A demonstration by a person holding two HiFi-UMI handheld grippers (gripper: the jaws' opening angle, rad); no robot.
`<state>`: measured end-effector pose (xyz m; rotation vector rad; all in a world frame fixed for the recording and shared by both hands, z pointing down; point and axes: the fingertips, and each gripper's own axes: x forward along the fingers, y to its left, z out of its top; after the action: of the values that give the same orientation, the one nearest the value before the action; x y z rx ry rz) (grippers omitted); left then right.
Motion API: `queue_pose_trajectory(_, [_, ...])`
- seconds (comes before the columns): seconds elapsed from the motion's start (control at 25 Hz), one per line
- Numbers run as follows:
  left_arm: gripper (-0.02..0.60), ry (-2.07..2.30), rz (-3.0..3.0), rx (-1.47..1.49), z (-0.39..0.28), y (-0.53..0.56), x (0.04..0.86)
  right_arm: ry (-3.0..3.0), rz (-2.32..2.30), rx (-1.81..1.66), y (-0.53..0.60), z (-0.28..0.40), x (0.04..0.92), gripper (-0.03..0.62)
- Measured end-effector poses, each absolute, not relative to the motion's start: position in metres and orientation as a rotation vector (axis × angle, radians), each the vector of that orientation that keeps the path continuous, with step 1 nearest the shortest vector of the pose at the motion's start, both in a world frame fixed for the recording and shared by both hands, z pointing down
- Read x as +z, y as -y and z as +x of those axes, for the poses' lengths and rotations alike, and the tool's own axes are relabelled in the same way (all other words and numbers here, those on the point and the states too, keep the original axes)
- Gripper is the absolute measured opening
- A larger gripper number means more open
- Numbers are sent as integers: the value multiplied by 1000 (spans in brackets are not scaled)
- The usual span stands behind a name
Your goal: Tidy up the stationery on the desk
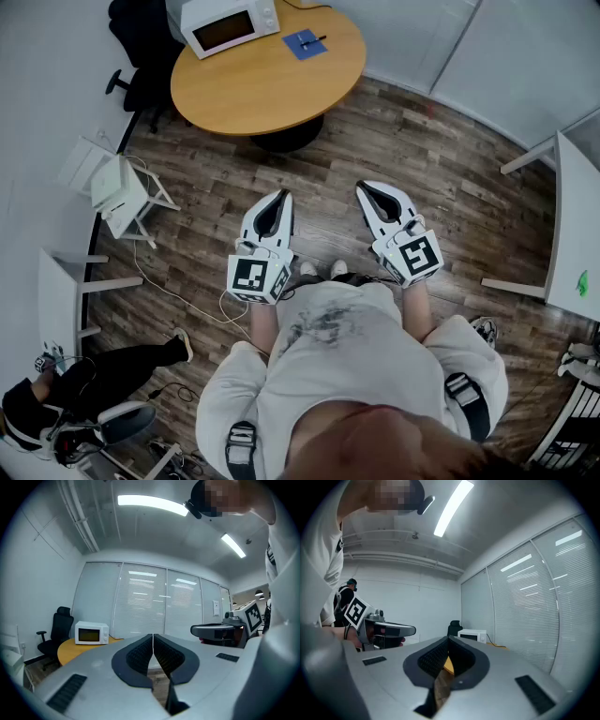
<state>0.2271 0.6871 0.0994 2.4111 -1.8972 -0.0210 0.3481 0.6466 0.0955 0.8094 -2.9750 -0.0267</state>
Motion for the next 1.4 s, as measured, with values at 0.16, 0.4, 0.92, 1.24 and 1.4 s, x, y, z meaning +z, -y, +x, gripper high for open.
queue_pose_trajectory(0.16, [15, 1877, 2420, -20, 238, -686, 100, 2974, 817, -23, -650, 356, 96, 63])
queue_pose_trajectory(0.4, [14, 1863, 2425, -20, 245, -677, 101, 2996, 856, 10, -641, 366, 93, 63])
queue_pose_trajectory(0.92, [14, 1857, 2412, -12, 228, -626, 113, 2972, 801, -7, -590, 337, 103, 63])
queue_pose_trajectory(1.24, [14, 1840, 2389, -22, 187, -563, 127, 2940, 804, 0, -527, 297, 113, 64])
queue_pose_trajectory(1.4, [14, 1841, 2396, -9, 163, -532, 127, 2934, 809, 27, -497, 274, 119, 64])
